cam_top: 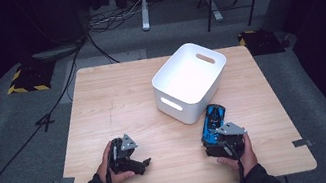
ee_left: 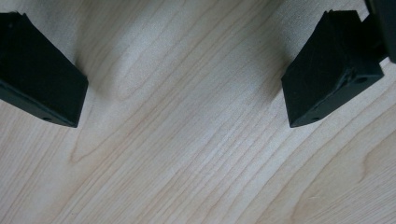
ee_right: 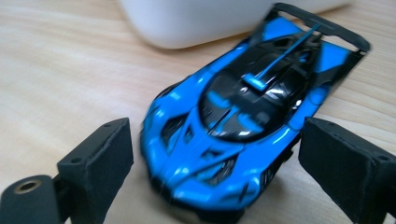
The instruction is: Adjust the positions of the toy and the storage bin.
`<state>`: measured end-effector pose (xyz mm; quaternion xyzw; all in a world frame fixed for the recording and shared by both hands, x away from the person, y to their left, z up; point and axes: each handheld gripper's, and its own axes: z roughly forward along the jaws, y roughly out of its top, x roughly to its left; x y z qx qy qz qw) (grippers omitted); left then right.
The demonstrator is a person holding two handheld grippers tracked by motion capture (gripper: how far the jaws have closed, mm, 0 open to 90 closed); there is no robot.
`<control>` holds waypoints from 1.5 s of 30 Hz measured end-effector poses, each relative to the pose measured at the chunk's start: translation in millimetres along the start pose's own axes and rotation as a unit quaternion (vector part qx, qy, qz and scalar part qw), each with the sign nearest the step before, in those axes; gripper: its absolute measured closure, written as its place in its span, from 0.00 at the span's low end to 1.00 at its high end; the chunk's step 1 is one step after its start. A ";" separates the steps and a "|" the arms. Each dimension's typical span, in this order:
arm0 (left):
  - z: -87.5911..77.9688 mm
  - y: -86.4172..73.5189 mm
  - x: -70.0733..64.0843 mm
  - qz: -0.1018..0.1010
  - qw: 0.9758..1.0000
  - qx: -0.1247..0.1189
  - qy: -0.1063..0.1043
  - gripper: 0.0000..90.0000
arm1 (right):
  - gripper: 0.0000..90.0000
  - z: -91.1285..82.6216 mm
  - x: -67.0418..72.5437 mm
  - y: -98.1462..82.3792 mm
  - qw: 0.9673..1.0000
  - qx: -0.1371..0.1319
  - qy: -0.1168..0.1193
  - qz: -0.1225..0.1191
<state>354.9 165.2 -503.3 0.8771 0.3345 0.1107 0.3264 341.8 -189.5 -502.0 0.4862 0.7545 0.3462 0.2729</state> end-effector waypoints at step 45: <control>-0.3 0.1 0.0 0.000 1.000 0.002 -0.001 0.01 | 0.08 23.9 -19.0 13.9 0.998 0.046 -0.004 0.036</control>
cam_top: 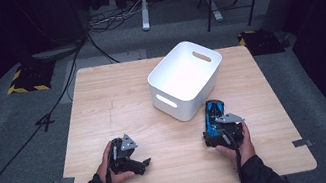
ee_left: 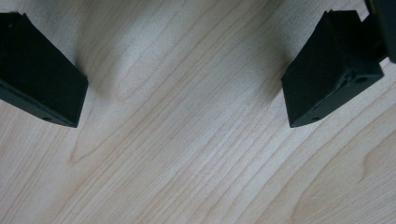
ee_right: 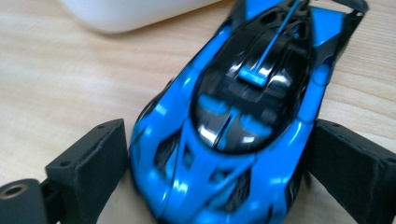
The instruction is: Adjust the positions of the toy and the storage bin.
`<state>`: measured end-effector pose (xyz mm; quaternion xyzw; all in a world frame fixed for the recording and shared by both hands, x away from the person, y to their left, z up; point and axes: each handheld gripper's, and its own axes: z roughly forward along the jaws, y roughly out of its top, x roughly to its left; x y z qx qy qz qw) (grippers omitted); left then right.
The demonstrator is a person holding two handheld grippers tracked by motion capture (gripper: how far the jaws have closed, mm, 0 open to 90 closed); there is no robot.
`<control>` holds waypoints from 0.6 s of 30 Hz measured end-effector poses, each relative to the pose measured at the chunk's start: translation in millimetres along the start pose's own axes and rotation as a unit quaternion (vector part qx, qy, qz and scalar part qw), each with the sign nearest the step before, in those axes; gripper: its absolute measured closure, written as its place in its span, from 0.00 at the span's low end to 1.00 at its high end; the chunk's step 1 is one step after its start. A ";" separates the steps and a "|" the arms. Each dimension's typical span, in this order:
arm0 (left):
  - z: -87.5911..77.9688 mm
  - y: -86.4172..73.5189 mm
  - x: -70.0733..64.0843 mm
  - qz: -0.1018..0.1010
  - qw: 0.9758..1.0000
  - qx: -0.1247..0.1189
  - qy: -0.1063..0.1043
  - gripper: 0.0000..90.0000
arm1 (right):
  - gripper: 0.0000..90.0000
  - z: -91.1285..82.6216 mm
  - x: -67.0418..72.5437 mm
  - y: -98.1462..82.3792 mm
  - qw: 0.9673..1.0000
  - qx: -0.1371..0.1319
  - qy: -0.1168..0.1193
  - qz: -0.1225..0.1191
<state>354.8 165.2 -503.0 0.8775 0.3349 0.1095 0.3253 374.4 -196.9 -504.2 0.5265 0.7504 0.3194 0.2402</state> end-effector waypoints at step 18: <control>0.1 0.0 0.0 0.000 1.000 -0.001 0.000 0.01 | 0.22 -2.4 -35.1 4.4 0.999 0.019 0.025 -0.008</control>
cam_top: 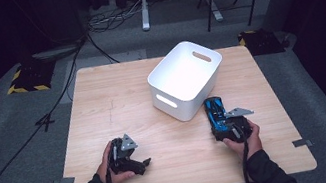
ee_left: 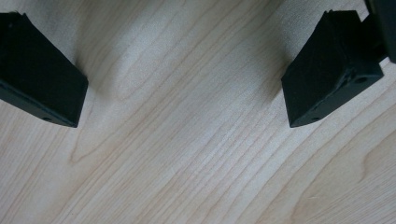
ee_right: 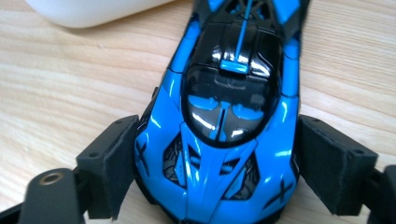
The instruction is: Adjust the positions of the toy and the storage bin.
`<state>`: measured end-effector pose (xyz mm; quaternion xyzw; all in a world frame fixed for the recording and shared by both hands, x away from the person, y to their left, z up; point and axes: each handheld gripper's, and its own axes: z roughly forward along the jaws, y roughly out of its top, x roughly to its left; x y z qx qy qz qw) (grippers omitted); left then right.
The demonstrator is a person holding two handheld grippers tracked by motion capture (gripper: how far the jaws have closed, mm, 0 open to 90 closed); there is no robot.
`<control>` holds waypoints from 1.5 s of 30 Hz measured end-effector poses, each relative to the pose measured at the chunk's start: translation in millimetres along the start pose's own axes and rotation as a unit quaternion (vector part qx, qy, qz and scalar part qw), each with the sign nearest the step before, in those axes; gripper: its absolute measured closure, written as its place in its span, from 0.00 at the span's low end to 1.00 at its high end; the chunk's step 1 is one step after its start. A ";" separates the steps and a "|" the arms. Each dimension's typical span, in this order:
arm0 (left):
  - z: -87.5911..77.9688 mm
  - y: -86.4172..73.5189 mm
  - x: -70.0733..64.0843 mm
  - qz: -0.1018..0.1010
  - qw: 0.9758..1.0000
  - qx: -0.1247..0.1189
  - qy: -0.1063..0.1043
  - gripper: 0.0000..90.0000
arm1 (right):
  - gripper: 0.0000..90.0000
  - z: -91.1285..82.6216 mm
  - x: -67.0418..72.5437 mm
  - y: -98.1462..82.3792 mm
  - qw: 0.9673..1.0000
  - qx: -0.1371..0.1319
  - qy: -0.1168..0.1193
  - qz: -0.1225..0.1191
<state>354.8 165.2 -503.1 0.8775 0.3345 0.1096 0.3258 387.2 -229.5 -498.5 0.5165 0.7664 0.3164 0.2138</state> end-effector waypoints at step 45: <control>2.4 1.9 -0.9 -0.005 1.000 -0.003 -0.003 0.01 | 0.22 -26.9 -88.3 -34.0 0.986 -0.029 0.117 -0.118</control>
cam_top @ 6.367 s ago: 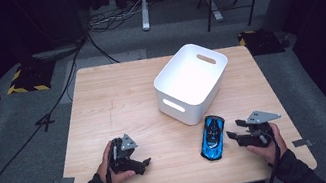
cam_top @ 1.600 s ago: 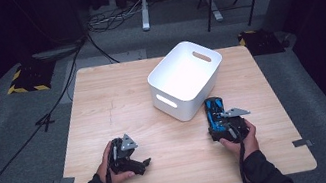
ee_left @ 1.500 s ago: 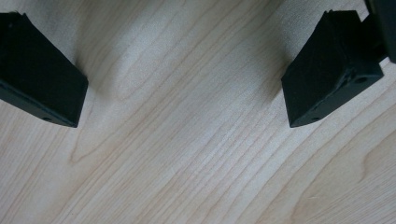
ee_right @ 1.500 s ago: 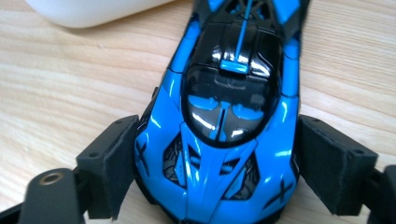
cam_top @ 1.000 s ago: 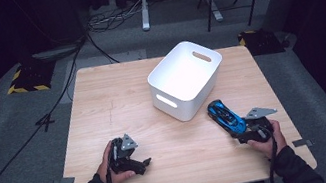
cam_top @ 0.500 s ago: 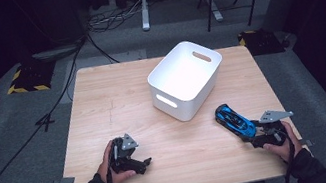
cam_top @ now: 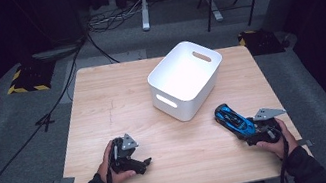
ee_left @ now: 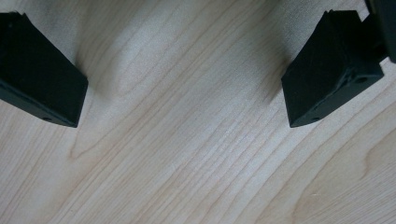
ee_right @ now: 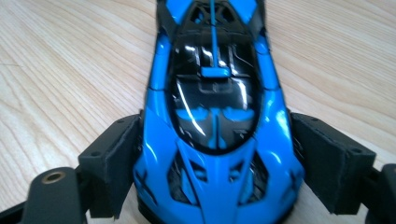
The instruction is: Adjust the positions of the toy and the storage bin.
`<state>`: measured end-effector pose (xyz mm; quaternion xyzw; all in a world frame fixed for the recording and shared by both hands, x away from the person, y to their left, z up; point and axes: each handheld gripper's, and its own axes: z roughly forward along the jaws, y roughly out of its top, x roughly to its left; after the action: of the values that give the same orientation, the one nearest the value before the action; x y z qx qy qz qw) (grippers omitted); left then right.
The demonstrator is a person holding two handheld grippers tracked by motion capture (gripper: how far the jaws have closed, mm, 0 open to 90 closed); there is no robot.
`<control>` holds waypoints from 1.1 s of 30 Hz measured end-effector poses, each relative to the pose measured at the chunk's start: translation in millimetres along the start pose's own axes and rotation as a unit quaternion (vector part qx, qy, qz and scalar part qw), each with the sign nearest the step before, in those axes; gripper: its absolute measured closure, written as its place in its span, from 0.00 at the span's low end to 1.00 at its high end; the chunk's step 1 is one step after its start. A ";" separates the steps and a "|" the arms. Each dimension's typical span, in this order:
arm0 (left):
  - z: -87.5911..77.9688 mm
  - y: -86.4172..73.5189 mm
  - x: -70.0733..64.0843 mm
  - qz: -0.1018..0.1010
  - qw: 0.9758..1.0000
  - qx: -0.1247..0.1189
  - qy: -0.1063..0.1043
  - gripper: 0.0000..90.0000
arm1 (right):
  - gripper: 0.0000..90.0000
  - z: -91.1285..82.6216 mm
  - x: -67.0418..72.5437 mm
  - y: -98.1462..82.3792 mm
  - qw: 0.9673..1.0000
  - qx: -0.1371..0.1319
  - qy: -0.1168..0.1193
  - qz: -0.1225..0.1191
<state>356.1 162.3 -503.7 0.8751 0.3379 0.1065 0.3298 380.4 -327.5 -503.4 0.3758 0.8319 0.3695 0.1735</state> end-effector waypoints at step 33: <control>-24.7 131.4 -49.8 0.090 0.981 -0.173 -0.018 0.20 | 0.29 -29.5 -37.6 -24.7 0.996 -0.002 -0.065 0.064</control>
<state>377.1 69.1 -397.8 0.8335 0.2282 0.1766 0.4711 376.2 -381.1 -501.7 0.4513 0.7923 0.3562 0.2041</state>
